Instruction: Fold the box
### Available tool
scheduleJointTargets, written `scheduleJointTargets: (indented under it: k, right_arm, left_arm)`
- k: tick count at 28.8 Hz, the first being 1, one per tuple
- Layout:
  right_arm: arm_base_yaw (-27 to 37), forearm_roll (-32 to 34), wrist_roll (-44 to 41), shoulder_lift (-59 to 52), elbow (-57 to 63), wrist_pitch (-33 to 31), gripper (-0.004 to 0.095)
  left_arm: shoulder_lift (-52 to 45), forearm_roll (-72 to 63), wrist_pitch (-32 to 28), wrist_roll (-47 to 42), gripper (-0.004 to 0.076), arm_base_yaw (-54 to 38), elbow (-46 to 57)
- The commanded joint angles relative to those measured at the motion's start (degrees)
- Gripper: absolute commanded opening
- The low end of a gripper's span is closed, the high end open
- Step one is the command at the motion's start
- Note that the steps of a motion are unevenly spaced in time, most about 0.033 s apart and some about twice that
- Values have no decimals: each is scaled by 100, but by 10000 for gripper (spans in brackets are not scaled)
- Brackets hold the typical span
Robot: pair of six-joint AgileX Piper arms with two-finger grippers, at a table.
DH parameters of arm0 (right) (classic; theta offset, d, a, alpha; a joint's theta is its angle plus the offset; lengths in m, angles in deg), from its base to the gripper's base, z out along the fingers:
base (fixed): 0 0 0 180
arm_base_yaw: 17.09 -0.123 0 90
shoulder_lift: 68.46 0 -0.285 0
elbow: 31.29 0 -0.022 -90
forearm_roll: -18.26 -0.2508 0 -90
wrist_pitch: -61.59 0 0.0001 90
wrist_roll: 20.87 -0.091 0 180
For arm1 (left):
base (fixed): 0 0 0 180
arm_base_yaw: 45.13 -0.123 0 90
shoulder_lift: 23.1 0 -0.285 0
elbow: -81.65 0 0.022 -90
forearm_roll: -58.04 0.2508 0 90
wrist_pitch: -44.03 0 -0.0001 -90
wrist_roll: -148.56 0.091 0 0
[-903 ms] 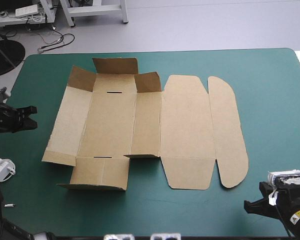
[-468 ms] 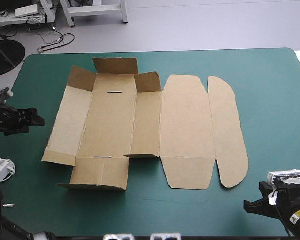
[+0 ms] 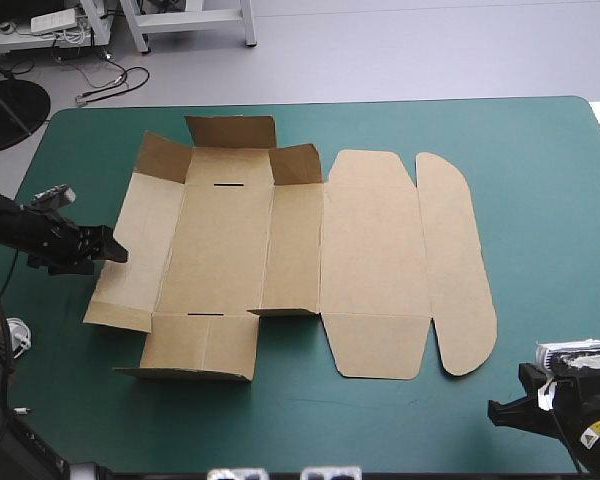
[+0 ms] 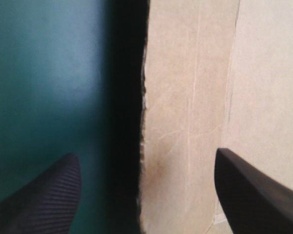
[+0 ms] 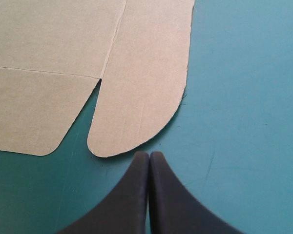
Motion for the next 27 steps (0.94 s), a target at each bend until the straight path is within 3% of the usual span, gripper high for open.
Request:
scheduleJointTargets:
  k: [1,11,15,19,27]
  right_arm:
    - [-18,6,-2,90,-161,353,-19]
    - [-18,19,-22,90,-161,362,-19]
    - [-18,19,-22,90,-161,362,-19]
    - [-18,19,-22,90,-161,362,-19]
    - [-18,19,-31,90,-161,362,-19]
  left_arm:
    - [-98,-140,480,15,545,232,-161]
    - [48,-447,409,15,524,787,-161]
    - [48,-408,265,-174,344,873,-161]
    - [48,-398,169,-409,18,881,-161]
    - [-106,62,251,-151,-10,1275,-445]
